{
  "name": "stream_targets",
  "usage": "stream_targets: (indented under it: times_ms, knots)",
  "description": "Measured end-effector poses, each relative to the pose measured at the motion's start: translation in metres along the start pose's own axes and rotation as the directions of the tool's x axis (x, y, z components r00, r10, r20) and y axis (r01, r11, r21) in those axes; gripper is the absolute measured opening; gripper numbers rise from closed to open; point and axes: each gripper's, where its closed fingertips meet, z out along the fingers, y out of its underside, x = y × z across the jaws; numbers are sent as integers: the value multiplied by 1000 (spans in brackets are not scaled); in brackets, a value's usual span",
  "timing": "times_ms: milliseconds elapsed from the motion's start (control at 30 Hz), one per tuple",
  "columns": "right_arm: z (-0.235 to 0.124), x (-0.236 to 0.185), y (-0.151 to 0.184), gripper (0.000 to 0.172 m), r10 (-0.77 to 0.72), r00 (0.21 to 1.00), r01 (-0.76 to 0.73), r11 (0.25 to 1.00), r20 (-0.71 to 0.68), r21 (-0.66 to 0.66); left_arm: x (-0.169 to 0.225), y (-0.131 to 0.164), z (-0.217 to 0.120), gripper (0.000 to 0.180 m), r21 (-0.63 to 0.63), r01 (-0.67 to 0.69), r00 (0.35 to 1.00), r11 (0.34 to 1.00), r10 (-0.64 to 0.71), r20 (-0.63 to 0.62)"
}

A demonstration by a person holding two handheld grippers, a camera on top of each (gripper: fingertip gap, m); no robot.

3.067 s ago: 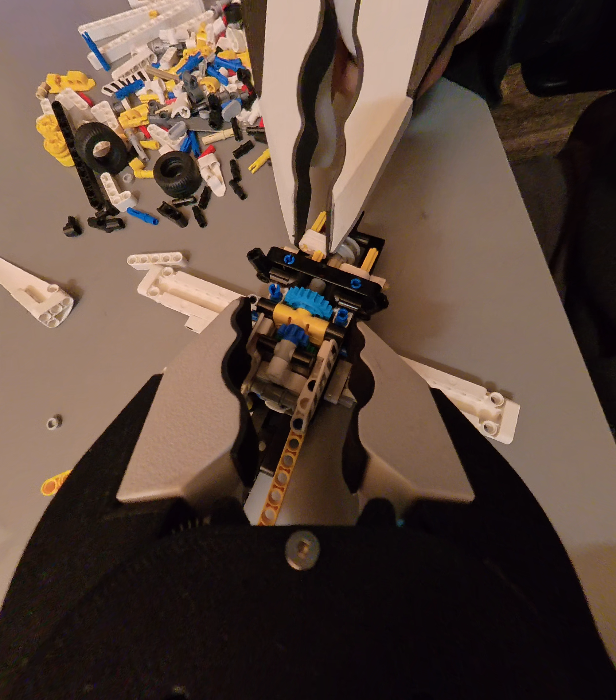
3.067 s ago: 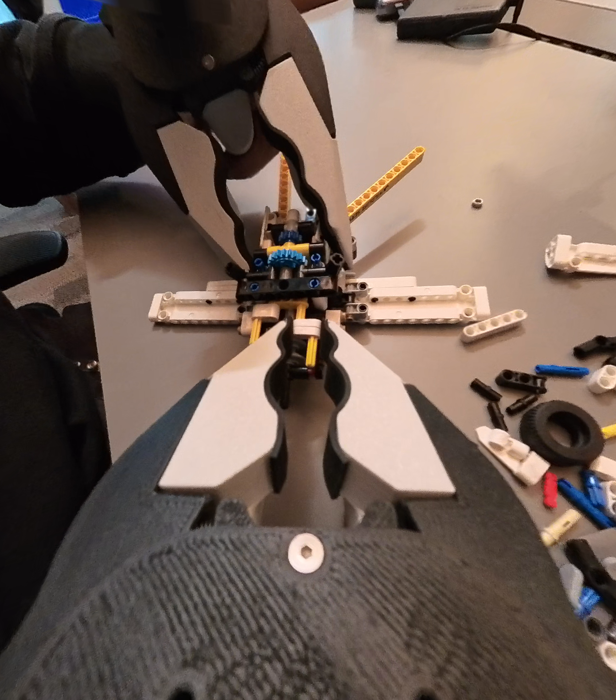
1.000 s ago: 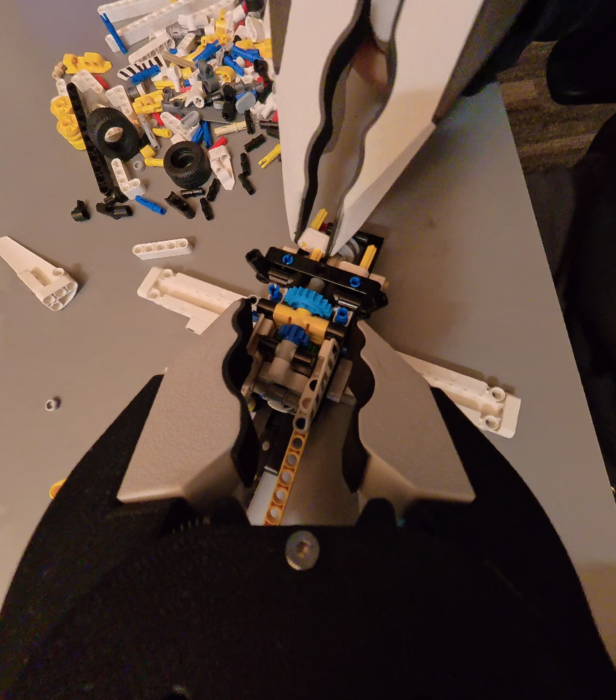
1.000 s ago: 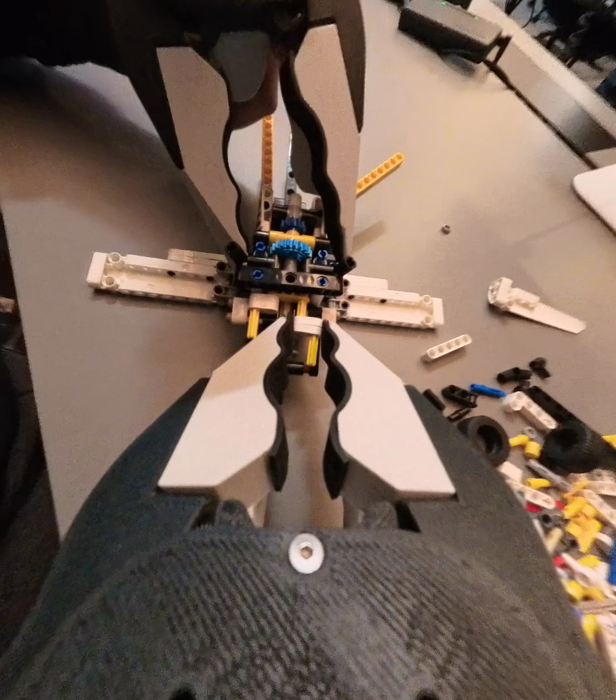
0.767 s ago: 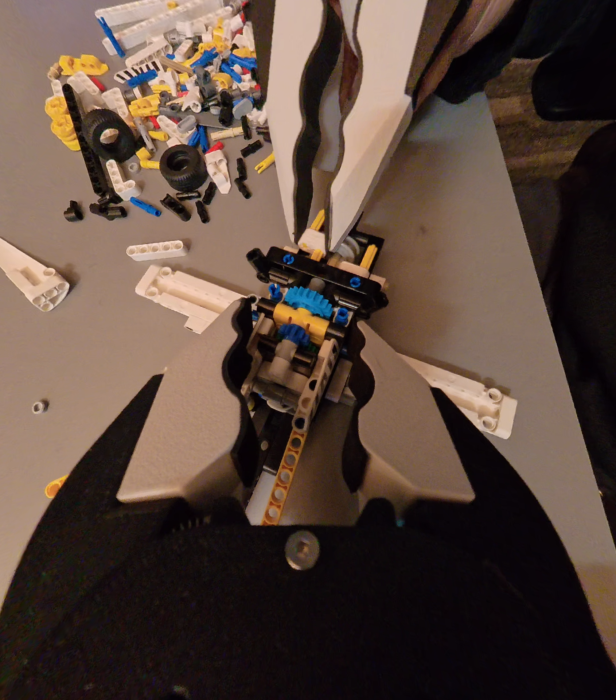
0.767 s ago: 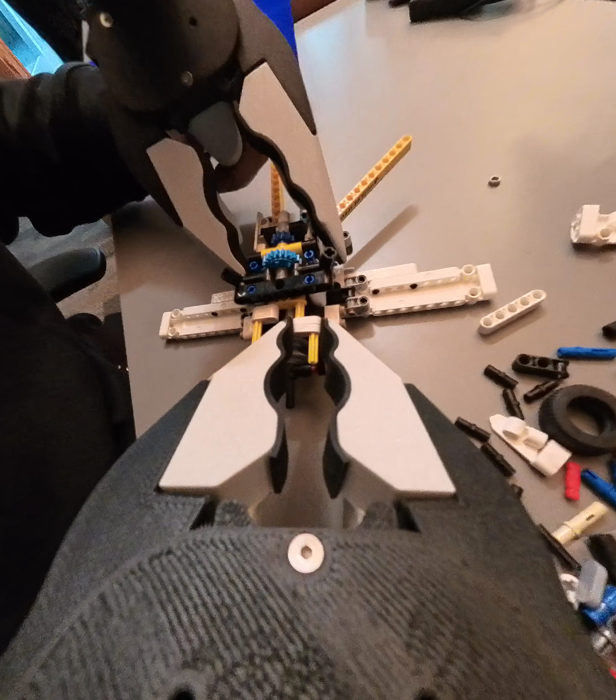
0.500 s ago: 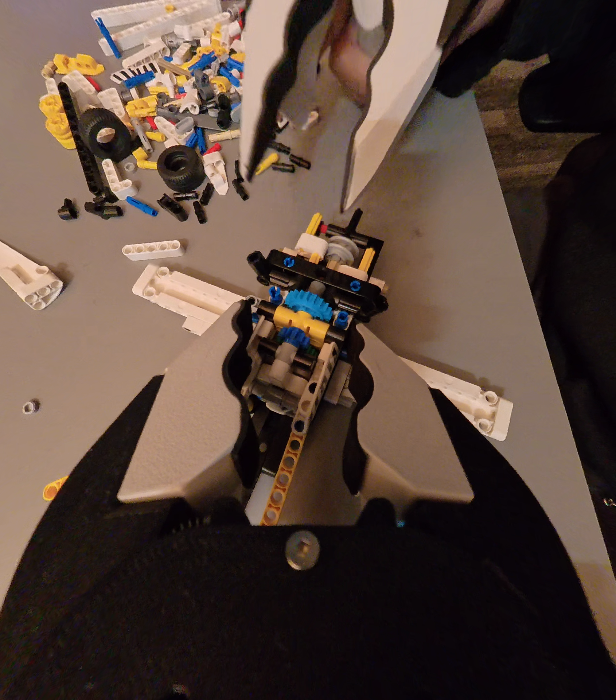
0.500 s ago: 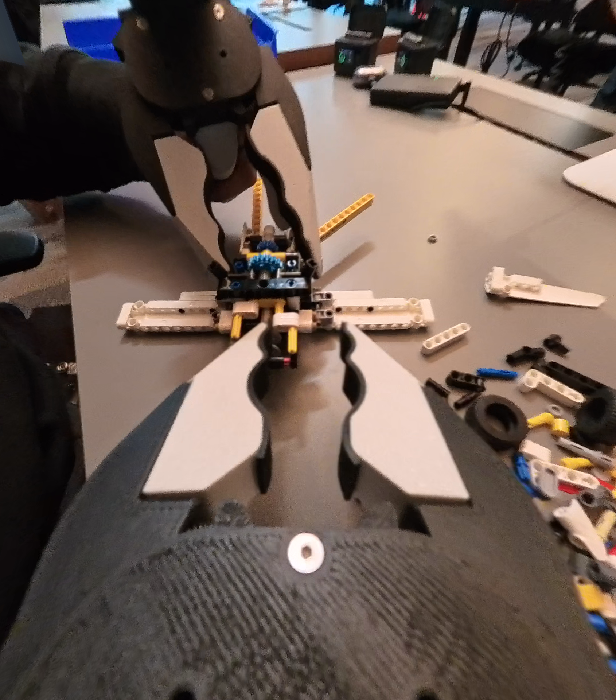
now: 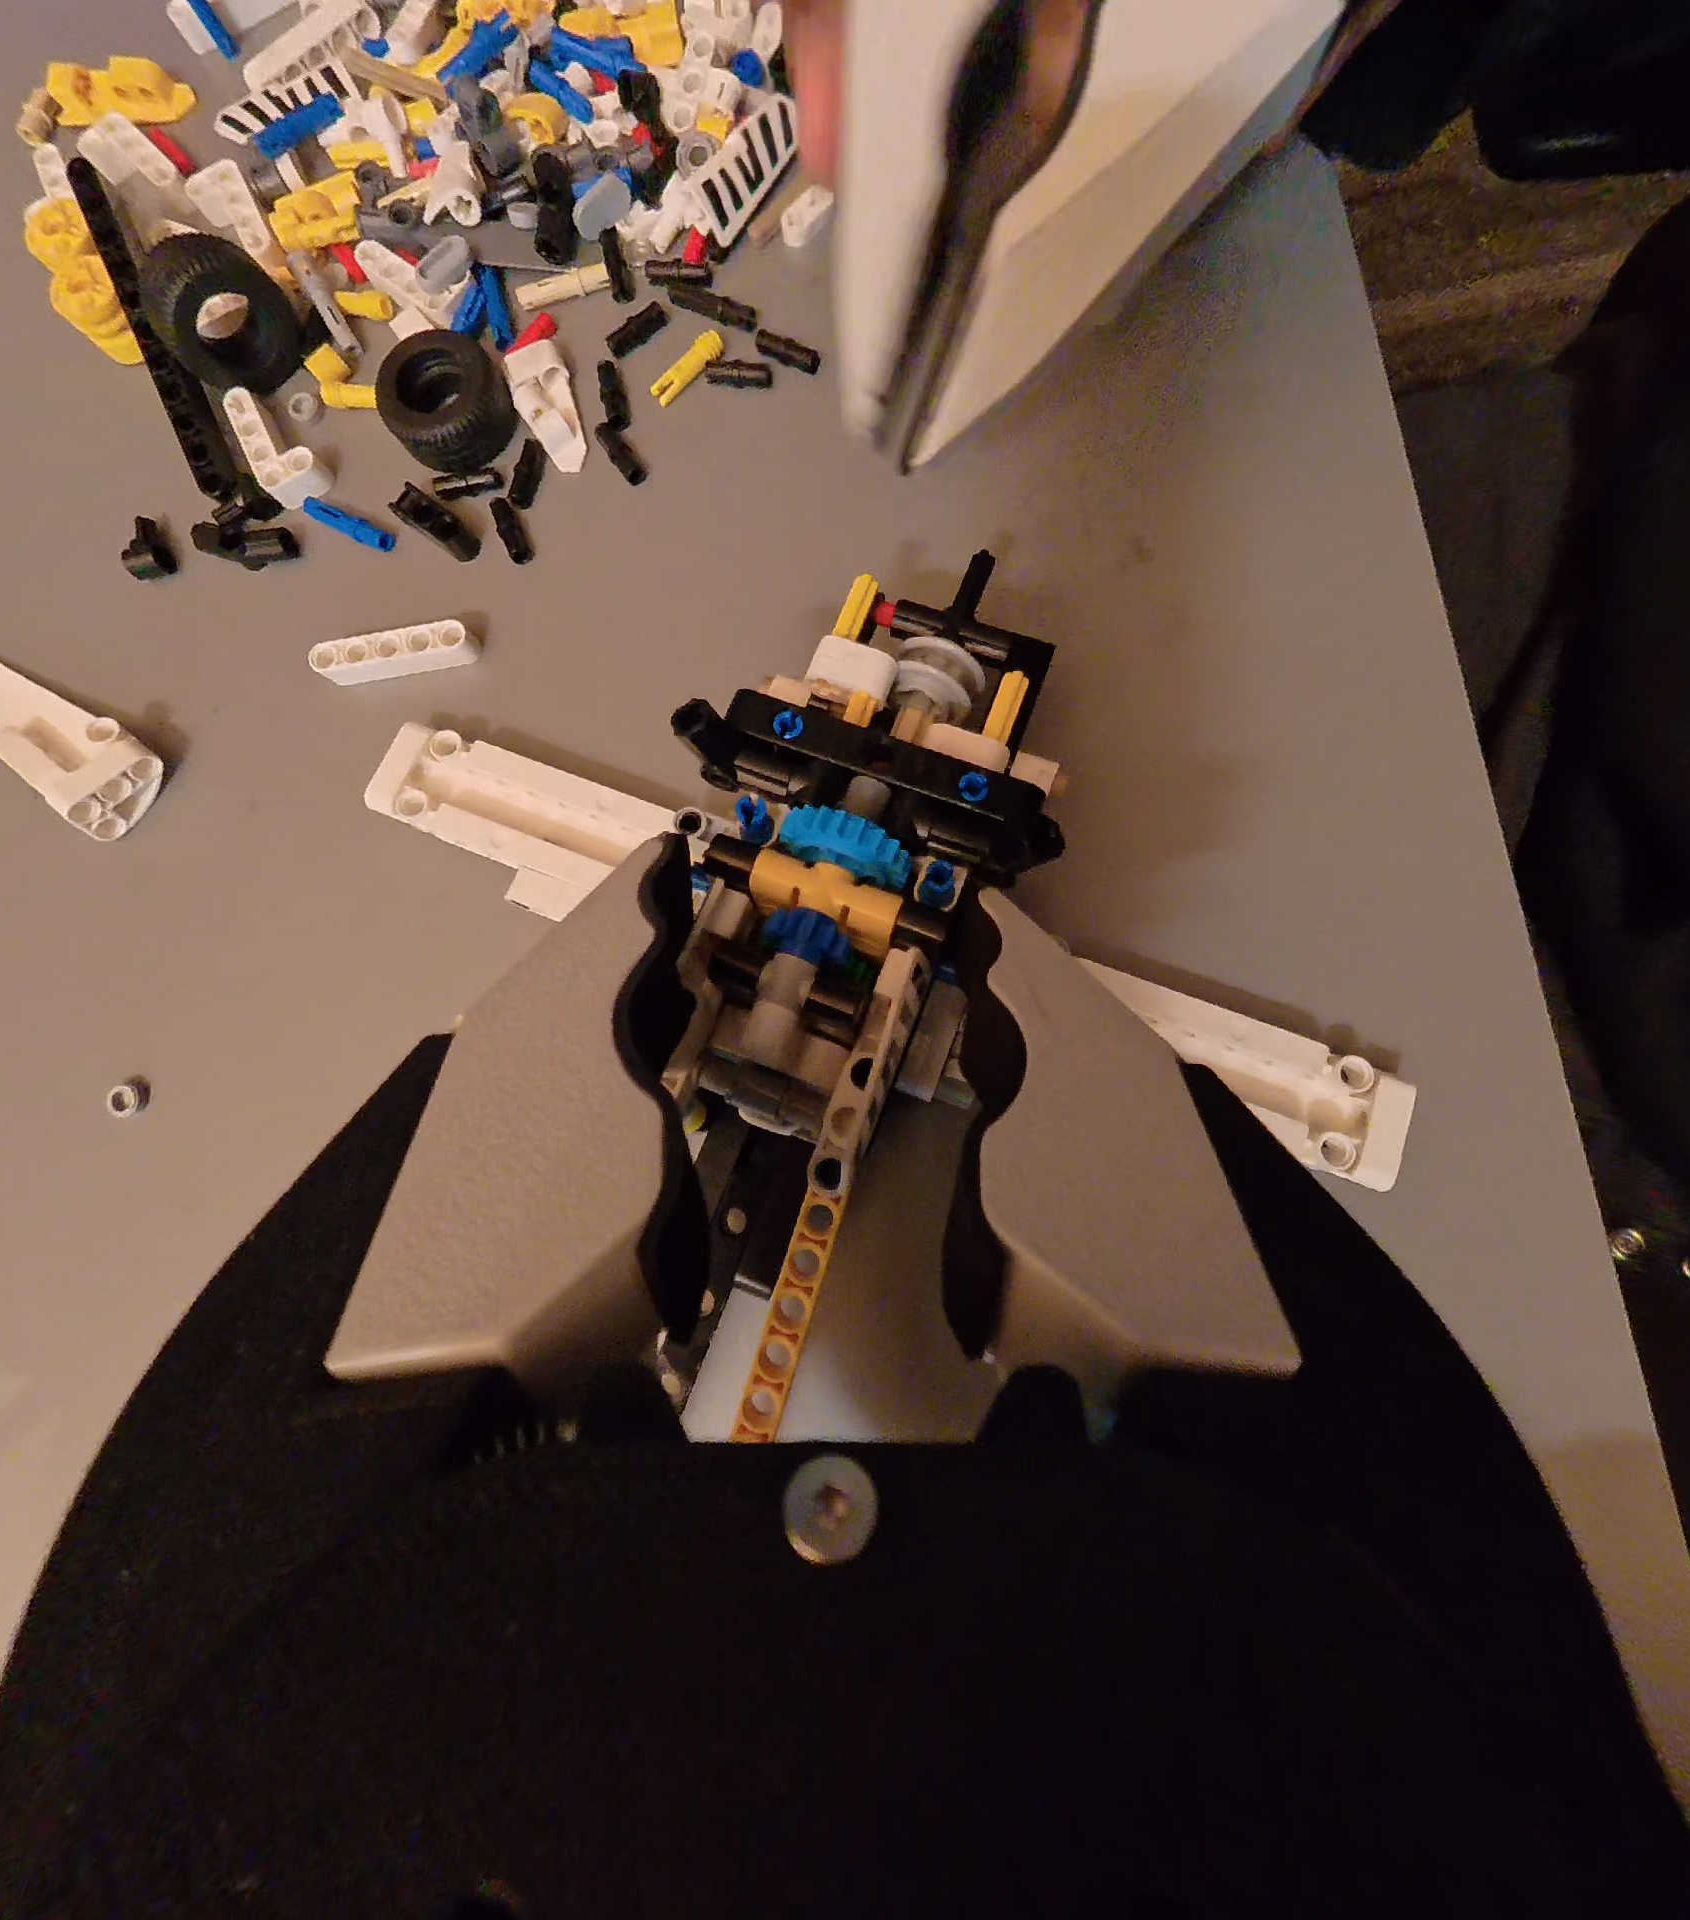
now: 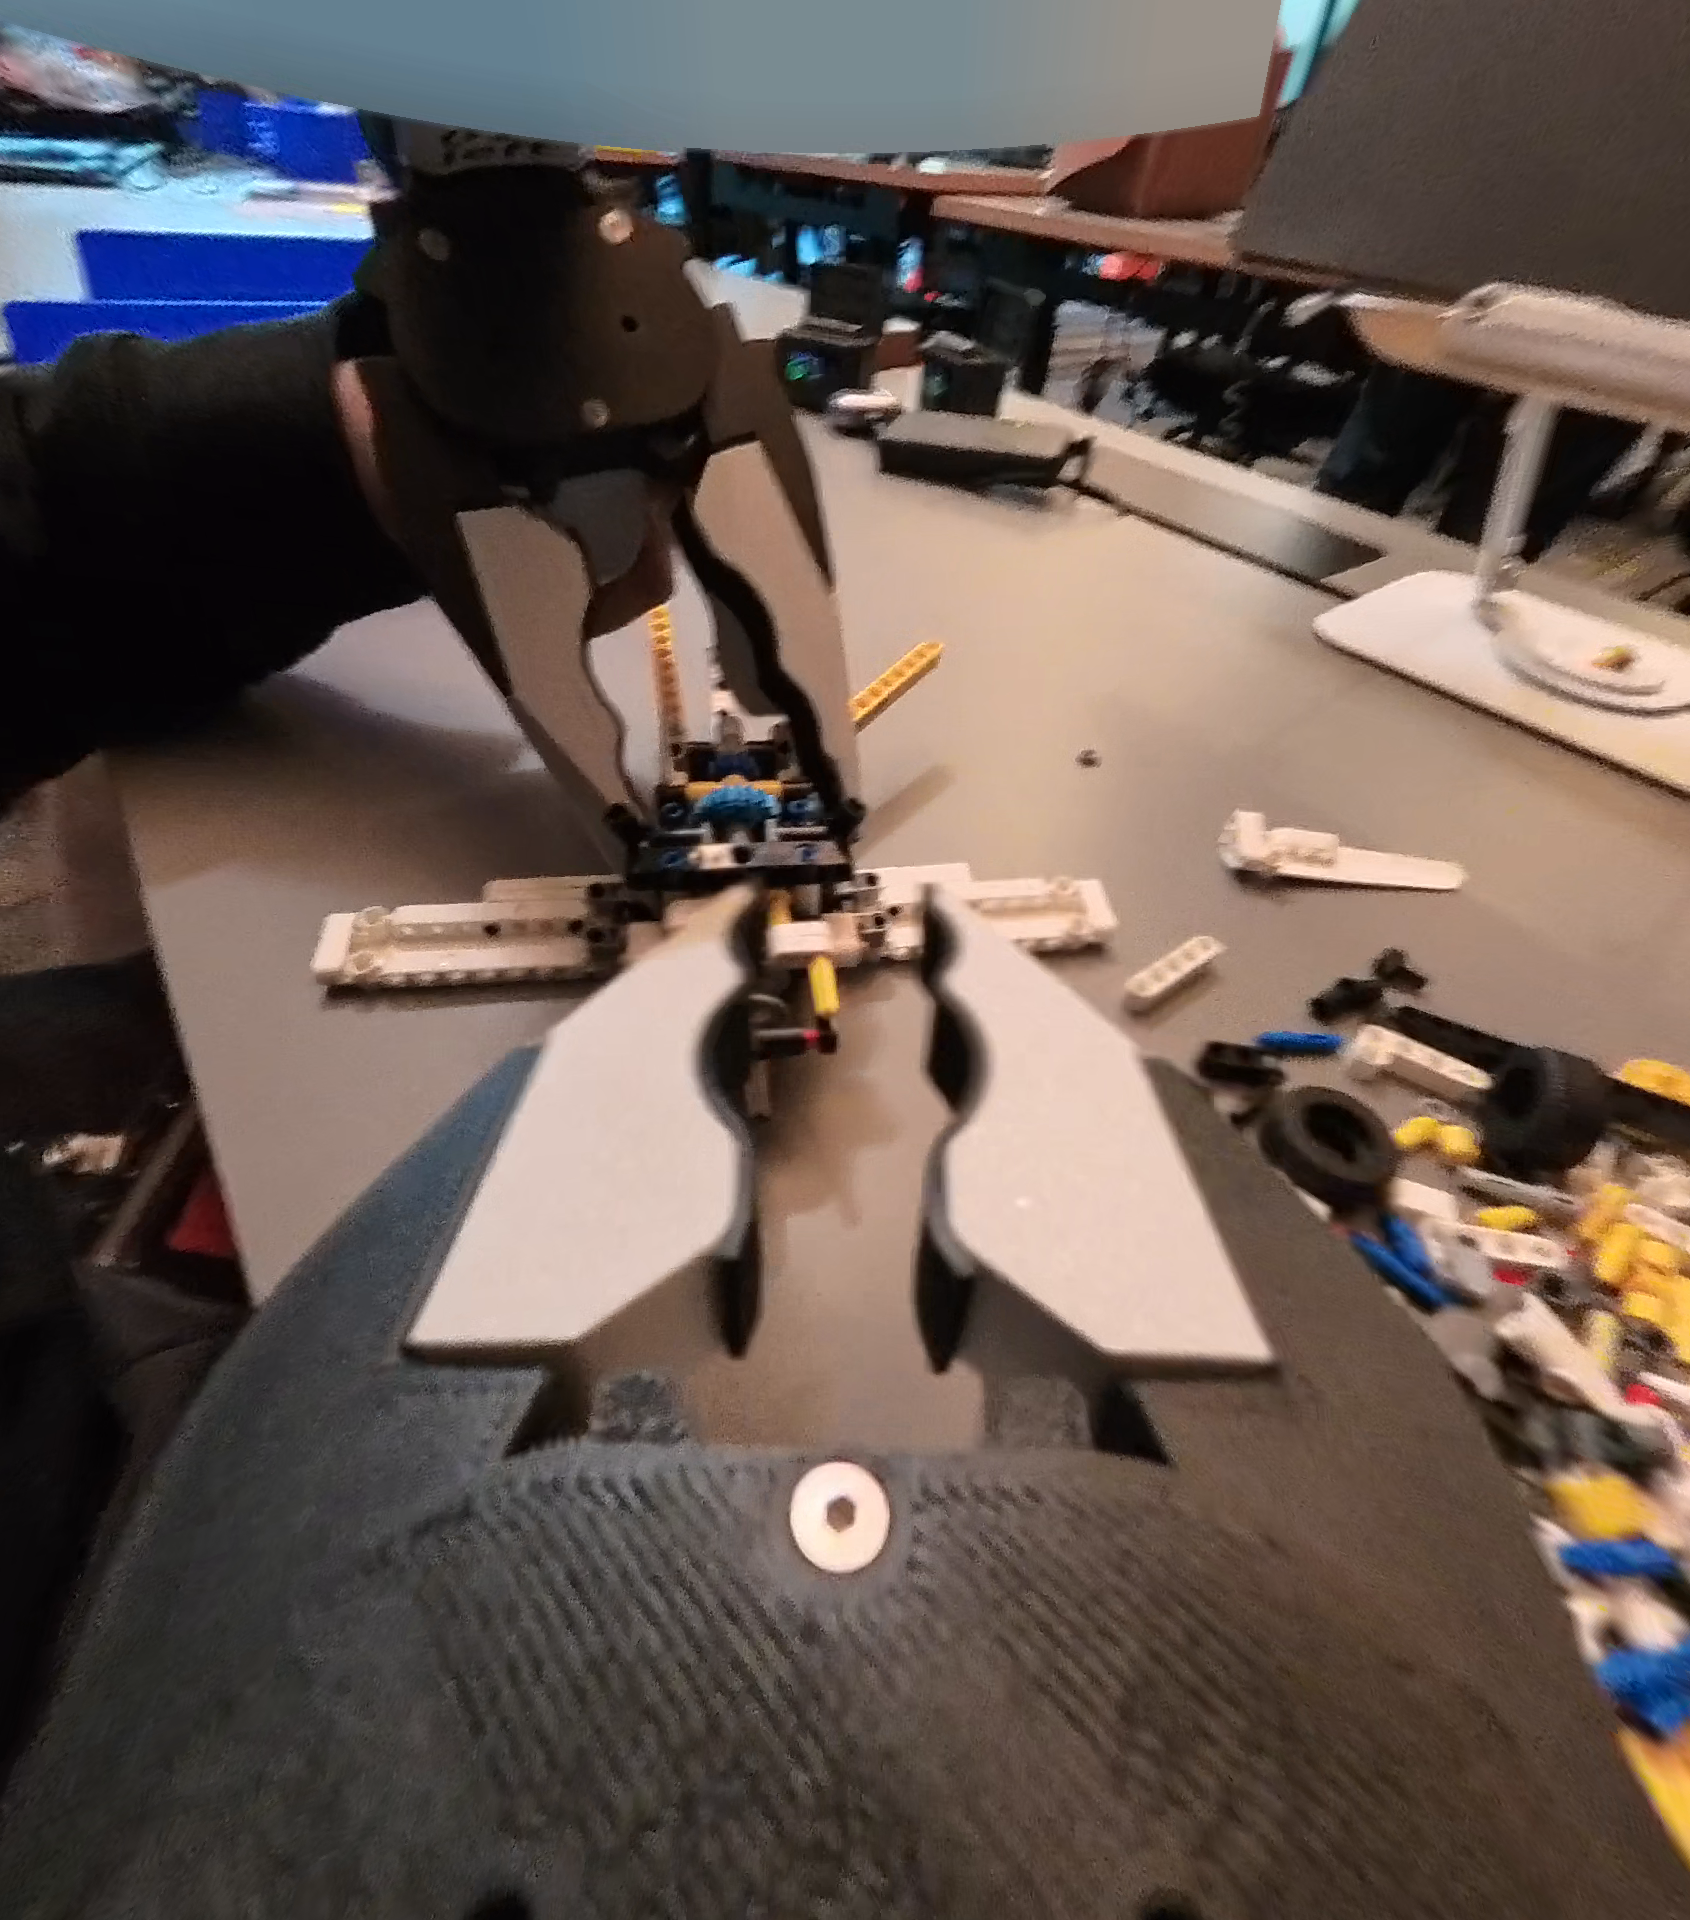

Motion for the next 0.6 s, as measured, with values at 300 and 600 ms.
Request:
stream_targets:
  times_ms: [300,600]
  knots:
    - [8,10,8,2,-230,951,214,972,-207,-99,0,-1,-1,51,54,-5,1000,999,4,21]
    - [15,0,16,13,-249,960,231,963,-127,-139,-1,-2,-3,51,102,16,1000,995,-18,14]
